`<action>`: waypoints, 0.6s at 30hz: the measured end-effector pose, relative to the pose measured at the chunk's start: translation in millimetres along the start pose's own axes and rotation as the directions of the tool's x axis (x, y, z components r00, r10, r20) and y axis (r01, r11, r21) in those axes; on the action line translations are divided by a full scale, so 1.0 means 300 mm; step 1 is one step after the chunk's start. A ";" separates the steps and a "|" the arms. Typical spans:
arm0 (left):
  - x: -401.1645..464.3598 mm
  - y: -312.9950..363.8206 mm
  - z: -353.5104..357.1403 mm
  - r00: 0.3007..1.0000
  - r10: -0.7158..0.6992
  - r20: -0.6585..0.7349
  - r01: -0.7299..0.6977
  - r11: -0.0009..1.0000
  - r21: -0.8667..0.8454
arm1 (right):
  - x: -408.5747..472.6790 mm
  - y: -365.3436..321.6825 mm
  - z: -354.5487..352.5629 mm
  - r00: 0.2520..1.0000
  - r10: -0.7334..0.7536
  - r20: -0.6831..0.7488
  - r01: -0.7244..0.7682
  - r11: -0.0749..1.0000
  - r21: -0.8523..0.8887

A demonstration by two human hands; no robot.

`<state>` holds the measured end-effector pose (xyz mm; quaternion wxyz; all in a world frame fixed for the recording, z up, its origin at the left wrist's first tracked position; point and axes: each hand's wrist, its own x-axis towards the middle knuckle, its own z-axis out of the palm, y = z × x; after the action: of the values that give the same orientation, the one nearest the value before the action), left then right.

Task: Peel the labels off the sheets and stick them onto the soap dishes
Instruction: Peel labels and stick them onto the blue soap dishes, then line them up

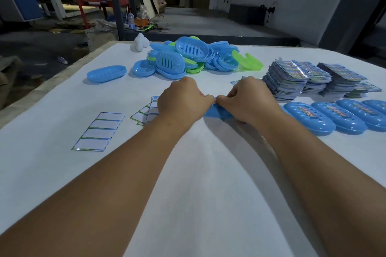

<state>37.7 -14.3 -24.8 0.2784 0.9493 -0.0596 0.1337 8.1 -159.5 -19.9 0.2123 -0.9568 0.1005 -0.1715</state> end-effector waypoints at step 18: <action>0.006 0.020 -0.004 0.991 0.117 -0.060 -0.095 0.951 0.295 | 0.022 -0.003 -0.009 0.999 0.032 0.036 -0.028 0.992 -0.123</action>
<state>38.2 -18.7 -20.2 0.1297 0.9695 -0.0795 0.1921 13.4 -161.3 -15.3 0.1578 -0.9694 0.1212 -0.1438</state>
